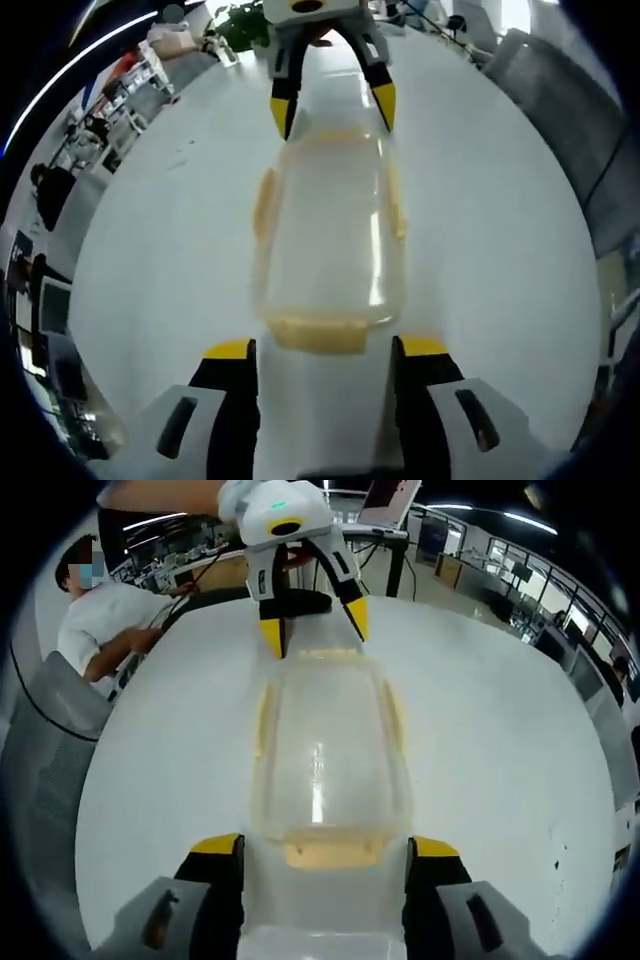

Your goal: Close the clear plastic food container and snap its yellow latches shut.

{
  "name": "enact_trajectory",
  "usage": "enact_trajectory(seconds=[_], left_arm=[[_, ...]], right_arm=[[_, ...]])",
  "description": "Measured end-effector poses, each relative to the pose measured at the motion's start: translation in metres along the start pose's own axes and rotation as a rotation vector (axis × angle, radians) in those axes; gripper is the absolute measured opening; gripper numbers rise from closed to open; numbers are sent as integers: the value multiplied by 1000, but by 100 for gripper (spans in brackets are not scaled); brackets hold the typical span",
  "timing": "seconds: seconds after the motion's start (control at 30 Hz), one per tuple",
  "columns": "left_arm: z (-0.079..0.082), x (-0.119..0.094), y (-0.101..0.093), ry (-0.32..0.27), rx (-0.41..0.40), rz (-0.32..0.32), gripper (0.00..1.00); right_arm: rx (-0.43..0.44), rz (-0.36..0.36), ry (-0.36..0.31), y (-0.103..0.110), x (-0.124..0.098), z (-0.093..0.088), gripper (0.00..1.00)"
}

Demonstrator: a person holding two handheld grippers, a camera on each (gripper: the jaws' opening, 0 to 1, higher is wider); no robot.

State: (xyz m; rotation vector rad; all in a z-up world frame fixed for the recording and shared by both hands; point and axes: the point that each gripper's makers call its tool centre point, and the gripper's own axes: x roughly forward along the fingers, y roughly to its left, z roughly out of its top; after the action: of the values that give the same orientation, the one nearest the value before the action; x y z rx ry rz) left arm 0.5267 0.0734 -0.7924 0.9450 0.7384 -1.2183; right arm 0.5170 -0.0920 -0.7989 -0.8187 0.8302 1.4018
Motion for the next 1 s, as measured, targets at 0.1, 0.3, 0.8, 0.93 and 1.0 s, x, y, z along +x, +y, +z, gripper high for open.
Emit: enact_trajectory(seconds=[0.1, 0.3, 0.8, 0.93, 1.0], left_arm=[[2, 1, 0, -2, 3, -12, 53], [1, 4, -1, -2, 1, -58, 52], [2, 8, -5, 34, -14, -119, 38], [2, 8, -5, 34, -6, -123, 38], [2, 9, -5, 33, -4, -127, 38]], right_arm=[[3, 1, 14, 0, 2, -1, 62], [-9, 9, 69, 2, 4, -11, 55], [-15, -1, 63, 5, 4, -4, 43], [-19, 0, 63, 6, 4, -4, 42], [-21, 2, 63, 5, 5, -4, 42]])
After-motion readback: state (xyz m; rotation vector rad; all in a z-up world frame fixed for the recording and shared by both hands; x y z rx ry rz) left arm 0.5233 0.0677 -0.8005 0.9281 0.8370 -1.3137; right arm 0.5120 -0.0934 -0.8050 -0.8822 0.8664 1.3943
